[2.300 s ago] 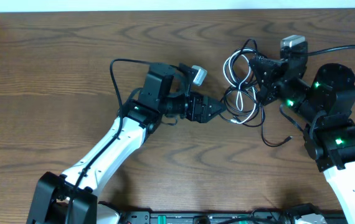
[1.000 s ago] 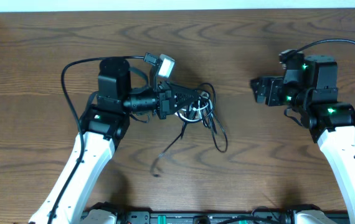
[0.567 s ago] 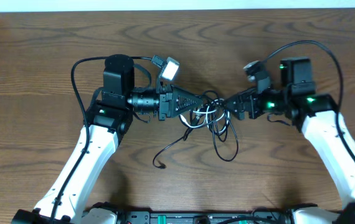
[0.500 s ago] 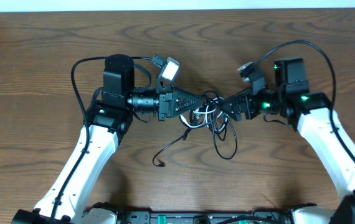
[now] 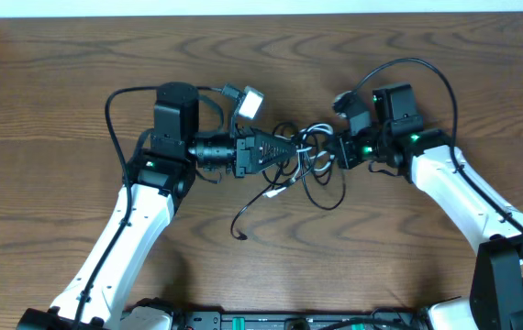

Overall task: Untangle cables
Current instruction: 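Pull both grippers apart sideways, stretching the cables across the table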

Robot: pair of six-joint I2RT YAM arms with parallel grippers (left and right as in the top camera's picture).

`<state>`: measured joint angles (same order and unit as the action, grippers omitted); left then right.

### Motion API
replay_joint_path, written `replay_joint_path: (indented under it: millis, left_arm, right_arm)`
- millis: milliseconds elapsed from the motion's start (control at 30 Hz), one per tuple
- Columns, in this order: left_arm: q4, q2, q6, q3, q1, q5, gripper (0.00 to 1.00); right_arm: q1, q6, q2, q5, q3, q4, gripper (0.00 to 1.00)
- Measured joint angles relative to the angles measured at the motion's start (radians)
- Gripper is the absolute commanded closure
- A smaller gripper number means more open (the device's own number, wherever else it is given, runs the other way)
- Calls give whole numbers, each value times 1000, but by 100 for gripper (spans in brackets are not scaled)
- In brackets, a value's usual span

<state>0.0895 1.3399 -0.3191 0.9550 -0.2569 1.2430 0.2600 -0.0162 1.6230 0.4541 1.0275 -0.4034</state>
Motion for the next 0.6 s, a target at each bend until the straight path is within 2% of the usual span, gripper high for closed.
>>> replay_joint_path:
  millis: [67,100,167,300,467,600]
  left_arm:
    - [129,2,34,3,3,-158,92]
    - [216,2,60,3,8,-299,93]
    - [297,2,81,5,21,-483,93]
    - [365,3,90,5,94,-770,93]
    - [369,0,52,5,250,-986,93]
    - [293,-45,-29,3,377,-1025,93]
  right_arm:
    - [-64,-101,0,-182,0,-68,99]
    - [-105,-129,0,-246,0,-88,99]
    - [-177,-161,0,-312,0,-122,99]
    - [-303,-229,0,-388,0,-158,99]
    - [-432,-266,0,-428,0,-163,99]
    - [-467,-269,0,-419,0,-153,95]
